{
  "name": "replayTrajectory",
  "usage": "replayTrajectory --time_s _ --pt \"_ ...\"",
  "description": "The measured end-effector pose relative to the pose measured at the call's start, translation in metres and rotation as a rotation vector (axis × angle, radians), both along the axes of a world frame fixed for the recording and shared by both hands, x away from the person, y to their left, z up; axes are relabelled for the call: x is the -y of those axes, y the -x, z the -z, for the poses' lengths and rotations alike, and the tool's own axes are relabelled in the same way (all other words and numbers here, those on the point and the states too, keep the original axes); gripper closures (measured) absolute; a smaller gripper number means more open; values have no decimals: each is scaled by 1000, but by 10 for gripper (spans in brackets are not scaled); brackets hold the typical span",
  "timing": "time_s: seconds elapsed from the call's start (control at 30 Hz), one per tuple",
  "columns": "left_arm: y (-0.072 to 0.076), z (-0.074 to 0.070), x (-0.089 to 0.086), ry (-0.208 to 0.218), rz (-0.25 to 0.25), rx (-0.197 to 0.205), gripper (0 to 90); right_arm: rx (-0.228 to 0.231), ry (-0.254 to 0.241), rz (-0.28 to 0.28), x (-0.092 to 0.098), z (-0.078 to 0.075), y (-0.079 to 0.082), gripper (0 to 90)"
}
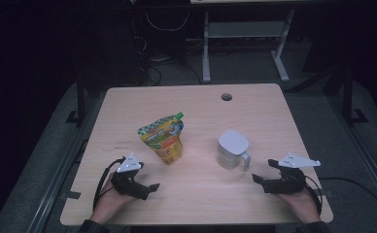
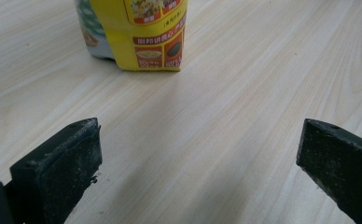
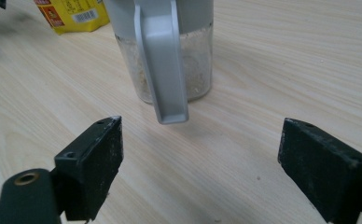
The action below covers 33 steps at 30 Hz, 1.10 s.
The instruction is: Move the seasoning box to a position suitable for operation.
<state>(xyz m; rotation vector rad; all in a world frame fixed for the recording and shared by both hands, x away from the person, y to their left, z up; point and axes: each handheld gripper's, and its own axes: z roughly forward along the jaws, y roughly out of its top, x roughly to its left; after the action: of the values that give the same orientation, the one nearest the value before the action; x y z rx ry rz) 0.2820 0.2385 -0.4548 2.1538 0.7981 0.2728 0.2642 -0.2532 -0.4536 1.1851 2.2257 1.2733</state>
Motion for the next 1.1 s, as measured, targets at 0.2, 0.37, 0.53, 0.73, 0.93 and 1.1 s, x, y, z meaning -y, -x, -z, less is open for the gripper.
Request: replayTrajectory --time_s 0.2,0.37,0.53,0.73,0.93,1.1 --pt "1 -1 -1 5 7 1 0 10 -1 -17 -7 -6 -6 168" --pt "1 0 2 9 20 0 0 29 -20 -44 -9 -12 -12 230" --pt "3 -1 4 16 24 2 0 30 -45 -59 -10 -15 -17 285" --pt "2 -1 4 18 23 0 0 22 -86 -87 -14 -19 -23 379" --pt "4 -2 4 21 31 3 0 25 -86 -113 -23 -22 -28 423" --pt "3 -2 4 20 36 6 0 43 -81 -111 -29 -25 -31 483"
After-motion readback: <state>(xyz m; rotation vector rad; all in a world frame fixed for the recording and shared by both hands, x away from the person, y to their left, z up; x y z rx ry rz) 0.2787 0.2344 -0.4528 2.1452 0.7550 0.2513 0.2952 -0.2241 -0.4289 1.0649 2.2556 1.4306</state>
